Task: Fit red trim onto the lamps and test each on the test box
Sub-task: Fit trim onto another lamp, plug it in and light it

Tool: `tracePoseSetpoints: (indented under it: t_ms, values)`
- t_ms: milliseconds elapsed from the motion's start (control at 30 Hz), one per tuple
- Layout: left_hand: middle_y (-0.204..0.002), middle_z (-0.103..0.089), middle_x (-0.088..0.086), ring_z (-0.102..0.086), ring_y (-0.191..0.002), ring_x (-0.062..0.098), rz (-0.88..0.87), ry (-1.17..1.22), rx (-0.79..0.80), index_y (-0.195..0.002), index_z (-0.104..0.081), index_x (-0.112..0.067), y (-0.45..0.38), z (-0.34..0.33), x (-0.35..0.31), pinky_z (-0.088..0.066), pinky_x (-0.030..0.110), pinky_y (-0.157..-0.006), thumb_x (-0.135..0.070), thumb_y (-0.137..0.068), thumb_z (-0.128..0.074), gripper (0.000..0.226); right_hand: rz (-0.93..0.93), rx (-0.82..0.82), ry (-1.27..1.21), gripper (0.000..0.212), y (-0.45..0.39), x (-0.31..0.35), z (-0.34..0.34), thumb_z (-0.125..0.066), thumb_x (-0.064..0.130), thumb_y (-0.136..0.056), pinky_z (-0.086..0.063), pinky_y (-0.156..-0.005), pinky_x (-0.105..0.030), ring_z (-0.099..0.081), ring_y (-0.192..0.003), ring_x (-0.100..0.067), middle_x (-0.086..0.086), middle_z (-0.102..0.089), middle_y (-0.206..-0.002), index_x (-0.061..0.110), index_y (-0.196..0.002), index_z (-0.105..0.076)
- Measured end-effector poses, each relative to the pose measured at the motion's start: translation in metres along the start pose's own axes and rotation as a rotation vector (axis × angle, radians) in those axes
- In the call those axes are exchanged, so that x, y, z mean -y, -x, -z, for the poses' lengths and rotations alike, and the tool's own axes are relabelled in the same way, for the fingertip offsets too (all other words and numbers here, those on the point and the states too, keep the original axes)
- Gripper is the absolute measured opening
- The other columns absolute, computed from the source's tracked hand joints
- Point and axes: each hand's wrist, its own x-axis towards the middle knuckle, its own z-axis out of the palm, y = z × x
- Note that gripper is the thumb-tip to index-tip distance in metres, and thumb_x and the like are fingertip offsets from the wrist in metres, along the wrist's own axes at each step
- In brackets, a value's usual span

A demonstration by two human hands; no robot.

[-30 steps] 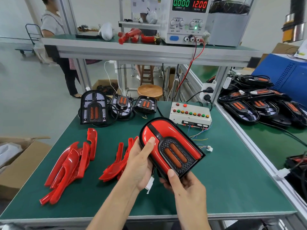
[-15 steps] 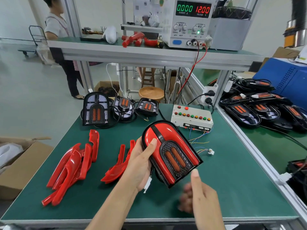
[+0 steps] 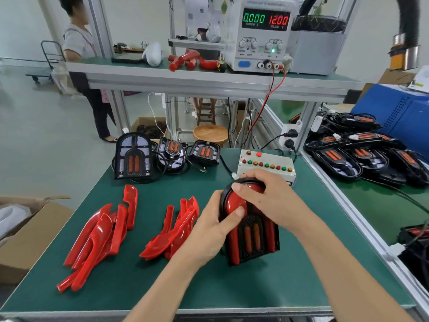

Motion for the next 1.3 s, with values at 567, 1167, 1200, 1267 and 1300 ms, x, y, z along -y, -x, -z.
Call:
tracePoseSetpoints:
  t_ms: [567, 1167, 1200, 1267, 1300]
  values:
    - [-0.112, -0.068, -0.015, -0.062, -0.107, 0.001, -0.003, -0.121, 0.025, -0.121, -0.055, -0.027, -0.002, -0.002, 0.010, -0.047, 0.020, -0.094, -0.039, -0.094, -0.061, 0.031, 0.006, 0.063, -0.127, 0.010, -0.001, -0.015, -0.003, -0.078, 0.030, -0.089, -0.057, -0.086, -0.036, -0.069, -0.081, -0.005, 0.005, -0.075, -0.091, 0.024, -0.094, -0.072]
    - [-0.132, -0.068, 0.001, -0.062, -0.126, 0.019, 0.080, 0.101, 0.127, -0.136, -0.055, -0.023, -0.006, 0.009, 0.016, -0.052, 0.030, -0.101, -0.020, -0.088, -0.076, 0.052, -0.221, -0.020, -0.473, 0.019, -0.006, -0.030, 0.006, -0.077, 0.039, -0.089, -0.063, -0.076, -0.034, -0.078, -0.087, -0.019, -0.001, -0.080, -0.098, 0.024, -0.101, -0.077]
    - [-0.131, -0.069, 0.002, -0.063, -0.126, 0.021, 0.091, 0.138, 0.109, -0.135, -0.056, -0.021, -0.007, 0.009, 0.016, -0.053, 0.033, -0.102, -0.020, -0.087, -0.076, 0.052, -0.203, 0.012, -0.477, 0.021, -0.004, -0.031, 0.009, -0.078, 0.038, -0.088, -0.063, -0.076, -0.032, -0.077, -0.090, -0.018, 0.000, -0.080, -0.101, 0.026, -0.105, -0.075]
    - [-0.131, -0.069, 0.005, -0.062, -0.127, 0.025, 0.103, 0.184, 0.093, -0.137, -0.055, -0.018, -0.007, 0.010, 0.016, -0.051, 0.042, -0.106, -0.019, -0.086, -0.077, 0.055, -0.170, 0.049, -0.397, 0.027, 0.000, -0.034, 0.009, -0.081, 0.040, -0.085, -0.063, -0.075, -0.028, -0.077, -0.090, -0.014, 0.006, -0.079, -0.100, 0.029, -0.108, -0.073]
    - [-0.132, -0.068, 0.006, -0.062, -0.128, 0.026, 0.106, 0.188, 0.094, -0.138, -0.055, -0.016, -0.007, 0.009, 0.015, -0.049, 0.046, -0.109, -0.021, -0.085, -0.078, 0.058, -0.169, 0.034, -0.357, 0.028, 0.001, -0.036, 0.007, -0.083, 0.040, -0.083, -0.063, -0.074, -0.028, -0.077, -0.088, -0.012, 0.009, -0.079, -0.098, 0.029, -0.107, -0.072]
